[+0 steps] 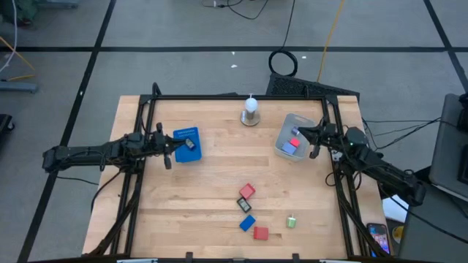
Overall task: Pick & Place Office items
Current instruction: Put the black digital clock into the blue bin
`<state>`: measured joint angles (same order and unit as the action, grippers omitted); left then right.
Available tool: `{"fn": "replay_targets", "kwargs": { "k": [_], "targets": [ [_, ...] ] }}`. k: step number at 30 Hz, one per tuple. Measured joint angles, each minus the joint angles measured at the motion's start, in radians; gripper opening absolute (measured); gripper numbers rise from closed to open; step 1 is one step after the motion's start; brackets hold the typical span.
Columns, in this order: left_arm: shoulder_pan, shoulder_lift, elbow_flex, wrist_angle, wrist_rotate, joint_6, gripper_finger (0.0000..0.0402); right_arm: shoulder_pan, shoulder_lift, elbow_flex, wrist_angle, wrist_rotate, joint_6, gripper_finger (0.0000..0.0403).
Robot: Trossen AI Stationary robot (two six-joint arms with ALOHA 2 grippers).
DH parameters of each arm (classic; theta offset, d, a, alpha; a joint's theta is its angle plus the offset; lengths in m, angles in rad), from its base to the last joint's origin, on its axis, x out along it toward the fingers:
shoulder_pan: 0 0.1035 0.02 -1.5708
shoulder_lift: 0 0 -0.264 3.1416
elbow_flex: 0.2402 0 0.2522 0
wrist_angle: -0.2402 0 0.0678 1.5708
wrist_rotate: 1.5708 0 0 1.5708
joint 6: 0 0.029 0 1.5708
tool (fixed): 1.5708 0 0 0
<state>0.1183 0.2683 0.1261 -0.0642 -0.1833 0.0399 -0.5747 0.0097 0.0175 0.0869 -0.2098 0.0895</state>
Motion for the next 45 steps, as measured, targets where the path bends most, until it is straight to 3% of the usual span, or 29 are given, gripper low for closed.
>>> {"fn": "replay_targets", "kwargs": {
  "k": [8,13,38,45],
  "targets": [
    [0.000,0.000,0.000,0.001,0.000,0.000,0.0024,0.000,0.000,-0.001,-0.006,-0.012,-0.006,0.0000],
    [0.000,0.000,0.000,0.002,0.000,0.003,0.0024,0.001,-0.001,0.016,0.038,-0.158,0.051,0.0000],
    [0.000,0.000,0.000,0.005,-0.001,-0.004,0.0024,0.001,0.106,0.080,0.029,-0.190,0.011,0.0000],
    [0.000,0.000,0.000,0.014,-0.001,-0.001,0.0024,0.049,0.167,0.148,0.006,-0.264,0.036,0.0000]
  ]
}}
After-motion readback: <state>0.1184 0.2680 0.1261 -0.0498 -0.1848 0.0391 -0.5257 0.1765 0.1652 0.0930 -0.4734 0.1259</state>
